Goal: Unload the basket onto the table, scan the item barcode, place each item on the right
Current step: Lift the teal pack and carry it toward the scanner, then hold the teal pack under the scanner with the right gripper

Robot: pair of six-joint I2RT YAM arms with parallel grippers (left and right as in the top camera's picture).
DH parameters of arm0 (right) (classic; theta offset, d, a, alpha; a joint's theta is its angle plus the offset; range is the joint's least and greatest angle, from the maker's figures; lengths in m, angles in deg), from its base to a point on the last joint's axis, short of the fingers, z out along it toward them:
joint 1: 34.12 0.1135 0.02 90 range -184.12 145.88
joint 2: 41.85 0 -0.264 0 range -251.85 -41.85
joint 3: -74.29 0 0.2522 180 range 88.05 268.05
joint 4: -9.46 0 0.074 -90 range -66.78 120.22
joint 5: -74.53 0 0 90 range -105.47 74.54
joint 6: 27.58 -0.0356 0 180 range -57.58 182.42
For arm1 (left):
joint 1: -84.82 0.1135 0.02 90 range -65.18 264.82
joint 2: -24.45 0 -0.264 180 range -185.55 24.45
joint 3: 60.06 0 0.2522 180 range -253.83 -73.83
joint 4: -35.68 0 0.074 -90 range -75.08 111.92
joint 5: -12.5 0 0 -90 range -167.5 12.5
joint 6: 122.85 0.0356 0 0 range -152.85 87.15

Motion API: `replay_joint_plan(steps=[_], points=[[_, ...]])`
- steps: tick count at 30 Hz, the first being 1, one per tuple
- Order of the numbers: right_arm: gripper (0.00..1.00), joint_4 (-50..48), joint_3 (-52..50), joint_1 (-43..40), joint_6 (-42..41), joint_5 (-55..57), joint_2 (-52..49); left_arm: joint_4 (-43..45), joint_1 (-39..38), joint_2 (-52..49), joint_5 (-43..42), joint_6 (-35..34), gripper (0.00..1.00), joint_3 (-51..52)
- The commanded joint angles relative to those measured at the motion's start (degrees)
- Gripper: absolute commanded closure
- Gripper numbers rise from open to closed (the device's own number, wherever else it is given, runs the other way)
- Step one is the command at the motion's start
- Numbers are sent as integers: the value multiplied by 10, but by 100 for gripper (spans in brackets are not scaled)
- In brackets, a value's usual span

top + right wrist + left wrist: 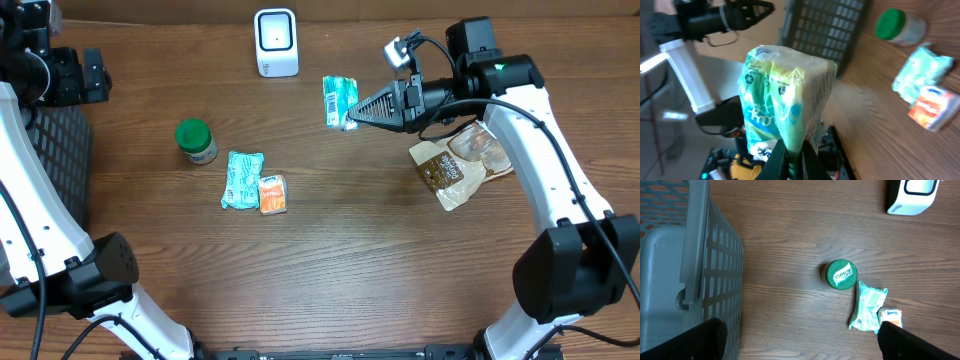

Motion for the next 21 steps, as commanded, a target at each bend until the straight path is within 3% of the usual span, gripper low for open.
replay_joint_plan(steps=[1, 5, 8, 11, 15, 21], points=[[96, 11, 15, 0, 3, 59, 23, 0, 0, 1, -7, 5, 0, -2], [96, 11, 24, 5, -27, 110, 24, 0, 0, 1, -7, 5, 0, -2], [96, 21, 67, 20, -76, 227, 23, 0, 0, 1, -7, 5, 1, -2], [96, 33, 136, 44, -114, 367, 23, 0, 0, 1, -7, 5, 0, -2], [96, 16, 219, 99, -135, 652, 23, 0, 0, 1, -7, 5, 1, -2], [96, -135, 224, 182, -64, 959, -8, 0, 0, 1, -7, 5, 1, -2]])
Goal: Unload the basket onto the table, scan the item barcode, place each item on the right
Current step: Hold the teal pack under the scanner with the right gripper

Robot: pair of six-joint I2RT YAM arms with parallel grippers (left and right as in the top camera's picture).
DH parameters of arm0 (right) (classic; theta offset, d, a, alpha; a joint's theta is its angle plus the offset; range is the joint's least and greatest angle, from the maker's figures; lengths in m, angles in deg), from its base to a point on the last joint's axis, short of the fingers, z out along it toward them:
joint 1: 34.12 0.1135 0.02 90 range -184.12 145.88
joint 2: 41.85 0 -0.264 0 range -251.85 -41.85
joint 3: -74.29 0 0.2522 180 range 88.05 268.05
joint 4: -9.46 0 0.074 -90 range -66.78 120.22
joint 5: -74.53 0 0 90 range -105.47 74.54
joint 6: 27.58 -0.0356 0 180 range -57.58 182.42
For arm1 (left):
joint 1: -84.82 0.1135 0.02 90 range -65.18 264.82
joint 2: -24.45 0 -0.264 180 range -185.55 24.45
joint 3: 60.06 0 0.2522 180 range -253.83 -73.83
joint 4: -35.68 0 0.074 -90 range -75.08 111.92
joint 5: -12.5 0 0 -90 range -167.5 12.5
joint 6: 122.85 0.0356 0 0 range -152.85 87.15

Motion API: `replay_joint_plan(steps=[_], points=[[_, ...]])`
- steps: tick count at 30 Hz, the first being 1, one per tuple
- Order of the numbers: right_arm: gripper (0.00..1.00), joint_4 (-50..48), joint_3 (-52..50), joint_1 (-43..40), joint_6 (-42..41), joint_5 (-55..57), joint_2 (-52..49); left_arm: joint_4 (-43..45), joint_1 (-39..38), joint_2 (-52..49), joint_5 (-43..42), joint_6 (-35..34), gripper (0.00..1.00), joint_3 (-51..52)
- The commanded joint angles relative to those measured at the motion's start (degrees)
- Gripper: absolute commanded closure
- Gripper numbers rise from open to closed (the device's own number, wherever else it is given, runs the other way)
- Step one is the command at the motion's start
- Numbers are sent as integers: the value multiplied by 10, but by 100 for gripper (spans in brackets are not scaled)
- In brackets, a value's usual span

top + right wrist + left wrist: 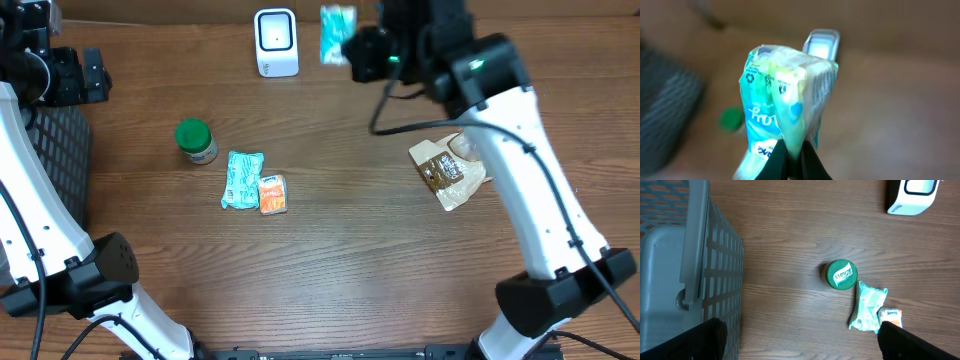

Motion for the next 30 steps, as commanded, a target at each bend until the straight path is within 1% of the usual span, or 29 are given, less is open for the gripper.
replay_joint_plan(steps=[1, 4, 5, 6, 7, 10, 11, 12, 16, 21, 26, 30], points=[[96, -69, 11, 34, 53, 262, -27, 0, 0, 1, -7, 5, 0, -2], [96, -184, 11, 49, 121, 337, -75, 0, 0, 1, -7, 5, 1, -2], [96, -229, 11, 51, 160, 352, -96, 0, 0, 1, -7, 5, 0, -2], [96, -263, 11, 52, 197, 357, -113, 0, 0, 1, -7, 5, 0, -2], [96, -319, 11, 52, 258, 358, -145, 0, 0, 1, -7, 5, 0, -2], [96, -408, 11, 52, 339, 360, -198, 0, 0, 1, -7, 5, 1, -2], [96, -459, 11, 52, 381, 360, -230, 0, 0, 1, -7, 5, 0, -2], [96, -490, 11, 52, 413, 360, -249, 0, 0, 1, -7, 5, 0, -2], [96, -593, 11, 58, 491, 348, -309, 0, 0, 1, -7, 5, 0, -2], [96, -647, 10, 63, 564, 288, -365, 0, 0, 1, -7, 5, 0, -2], [96, -653, 10, 68, 647, 271, -400, 0, 0, 1, -7, 5, 0, -2], [96, -645, 10, 69, 668, 233, -403, 0, 0, 1, -7, 5, 0, -2]])
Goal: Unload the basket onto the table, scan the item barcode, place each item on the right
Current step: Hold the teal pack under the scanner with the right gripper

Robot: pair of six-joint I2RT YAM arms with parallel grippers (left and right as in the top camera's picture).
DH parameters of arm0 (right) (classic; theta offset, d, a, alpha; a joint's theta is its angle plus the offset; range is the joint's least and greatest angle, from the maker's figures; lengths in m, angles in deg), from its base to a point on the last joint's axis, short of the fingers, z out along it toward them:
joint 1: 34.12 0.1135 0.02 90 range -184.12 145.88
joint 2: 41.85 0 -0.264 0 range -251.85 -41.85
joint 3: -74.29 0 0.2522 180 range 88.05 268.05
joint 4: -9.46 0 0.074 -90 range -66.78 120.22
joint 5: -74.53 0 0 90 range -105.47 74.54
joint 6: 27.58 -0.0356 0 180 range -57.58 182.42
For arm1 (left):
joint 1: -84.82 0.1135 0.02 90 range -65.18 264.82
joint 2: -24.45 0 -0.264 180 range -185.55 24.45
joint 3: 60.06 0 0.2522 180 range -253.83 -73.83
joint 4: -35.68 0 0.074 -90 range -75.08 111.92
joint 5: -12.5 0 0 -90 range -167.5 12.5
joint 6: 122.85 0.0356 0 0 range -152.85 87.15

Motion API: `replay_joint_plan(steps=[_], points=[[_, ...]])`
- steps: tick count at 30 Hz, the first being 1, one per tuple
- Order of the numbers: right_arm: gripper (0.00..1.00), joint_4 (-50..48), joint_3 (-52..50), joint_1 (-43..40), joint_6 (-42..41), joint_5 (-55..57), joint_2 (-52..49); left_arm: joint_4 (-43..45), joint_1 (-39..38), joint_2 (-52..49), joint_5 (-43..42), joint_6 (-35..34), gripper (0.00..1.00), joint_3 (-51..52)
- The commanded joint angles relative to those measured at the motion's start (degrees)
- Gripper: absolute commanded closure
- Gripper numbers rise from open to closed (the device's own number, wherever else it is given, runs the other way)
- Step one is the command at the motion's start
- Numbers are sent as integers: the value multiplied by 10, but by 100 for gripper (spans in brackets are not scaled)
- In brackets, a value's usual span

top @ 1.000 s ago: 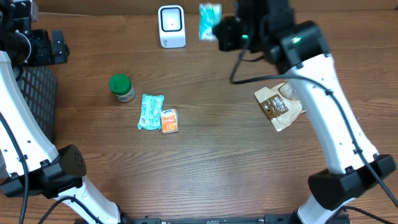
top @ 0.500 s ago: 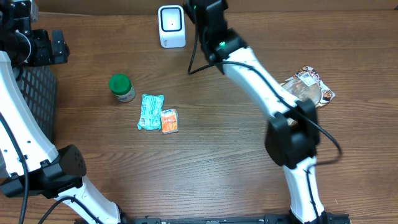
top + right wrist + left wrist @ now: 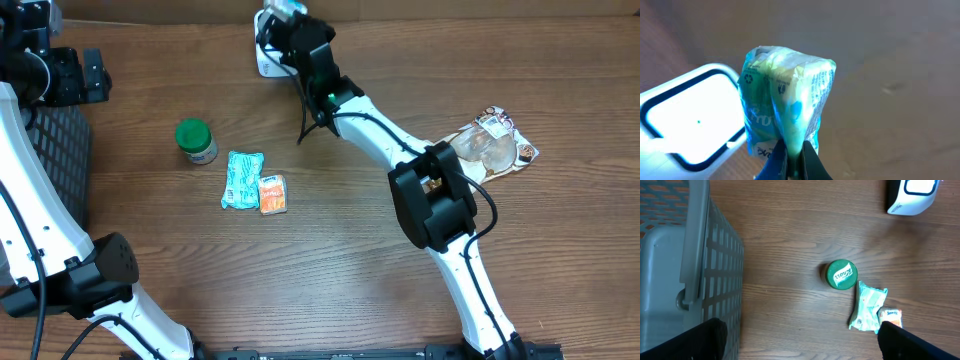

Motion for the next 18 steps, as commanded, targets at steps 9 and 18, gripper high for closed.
replay_joint_plan(steps=[9, 18], points=[[96, -3, 5, 3, 45, -53, -5, 0, 0, 1, -7, 5, 0, -2], [96, -9, 5, 12, 43, -47, -3, 0, 0, 1, -7, 5, 1, -2]])
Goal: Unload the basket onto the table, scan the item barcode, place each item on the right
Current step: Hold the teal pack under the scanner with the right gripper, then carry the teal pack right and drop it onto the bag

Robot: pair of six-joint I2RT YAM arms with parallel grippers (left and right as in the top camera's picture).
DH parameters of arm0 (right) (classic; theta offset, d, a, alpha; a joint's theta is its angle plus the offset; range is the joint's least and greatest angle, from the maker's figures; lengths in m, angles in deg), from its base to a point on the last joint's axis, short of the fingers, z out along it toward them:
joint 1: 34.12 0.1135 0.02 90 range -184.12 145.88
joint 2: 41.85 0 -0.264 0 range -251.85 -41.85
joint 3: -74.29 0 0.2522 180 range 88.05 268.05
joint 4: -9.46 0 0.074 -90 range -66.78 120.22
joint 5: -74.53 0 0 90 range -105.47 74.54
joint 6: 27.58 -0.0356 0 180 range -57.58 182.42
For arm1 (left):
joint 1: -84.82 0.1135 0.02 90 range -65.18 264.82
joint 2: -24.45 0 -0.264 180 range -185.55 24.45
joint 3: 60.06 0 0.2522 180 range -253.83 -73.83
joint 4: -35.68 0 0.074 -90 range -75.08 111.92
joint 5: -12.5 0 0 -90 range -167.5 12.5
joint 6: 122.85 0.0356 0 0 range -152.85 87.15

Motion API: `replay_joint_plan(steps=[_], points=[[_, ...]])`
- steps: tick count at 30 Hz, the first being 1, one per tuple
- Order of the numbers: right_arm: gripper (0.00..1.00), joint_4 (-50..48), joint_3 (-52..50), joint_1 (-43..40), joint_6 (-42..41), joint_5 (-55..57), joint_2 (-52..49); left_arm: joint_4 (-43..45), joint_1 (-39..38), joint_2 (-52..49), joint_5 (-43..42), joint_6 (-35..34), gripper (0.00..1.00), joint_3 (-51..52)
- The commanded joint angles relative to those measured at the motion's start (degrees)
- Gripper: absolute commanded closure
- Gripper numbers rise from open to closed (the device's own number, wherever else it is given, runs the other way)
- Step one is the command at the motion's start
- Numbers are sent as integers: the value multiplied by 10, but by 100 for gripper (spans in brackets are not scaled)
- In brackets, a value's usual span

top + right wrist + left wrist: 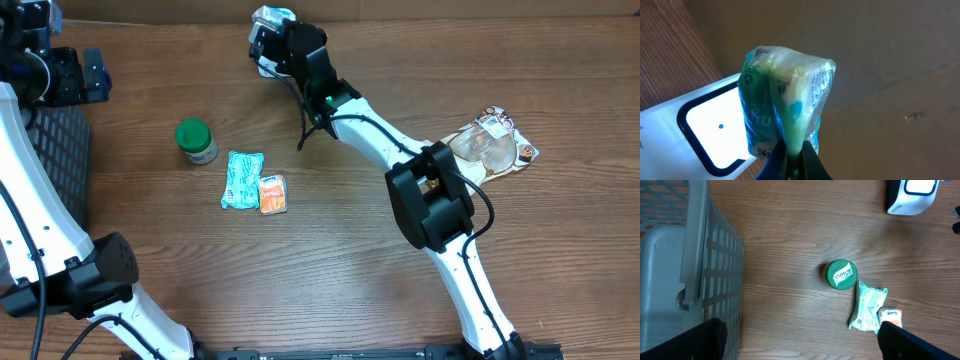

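A green and blue packet (785,95) is pinched from below by my right gripper (795,152), which is shut on it. It hangs right in front of the white scanner (700,135), whose black-framed window is lit. From overhead, the right gripper (285,40) covers most of the scanner (262,66) at the table's back edge, with the packet (271,14) at its tip. The left gripper (800,347) is open, high over the left side, with nothing between its fingers. The scanner (912,195) also shows at the top right of the left wrist view.
A green-lidded jar (196,140), a teal packet (242,178) and a small orange packet (272,194) lie left of centre. A brown pouch (492,140) lies at the right. A grey basket (685,255) stands at the left edge. A cardboard wall runs behind the scanner.
The right gripper with the packet has shifted slightly left over the scanner and turned. In its wrist view the window now sits lower left of the packet. The left arm has not moved.
The right gripper first held the packet in the air to the right of the scanner. Then it was at the back edge, close to the scanner. Then it was at the scanner's face, where it still is. The brown pouch now lies further right.
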Motion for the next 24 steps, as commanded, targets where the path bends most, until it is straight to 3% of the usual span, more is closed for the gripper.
replay_joint_plan(steps=[1, 7, 11, 24], points=[[96, -8, 5, 7, -3, 0, 5, 0, 0, 1, -7, 4, 0, -2], [96, 1, 5, 8, -142, -1, 59, 0, 0, 1, -7, 4, 0, -2], [96, 71, 5, 8, -247, -23, 122, 0, 0, 1, -7, 4, 0, -2], [96, 532, 5, -54, -697, -220, 421, 0, 0, 1, -7, 4, 0, -2]])
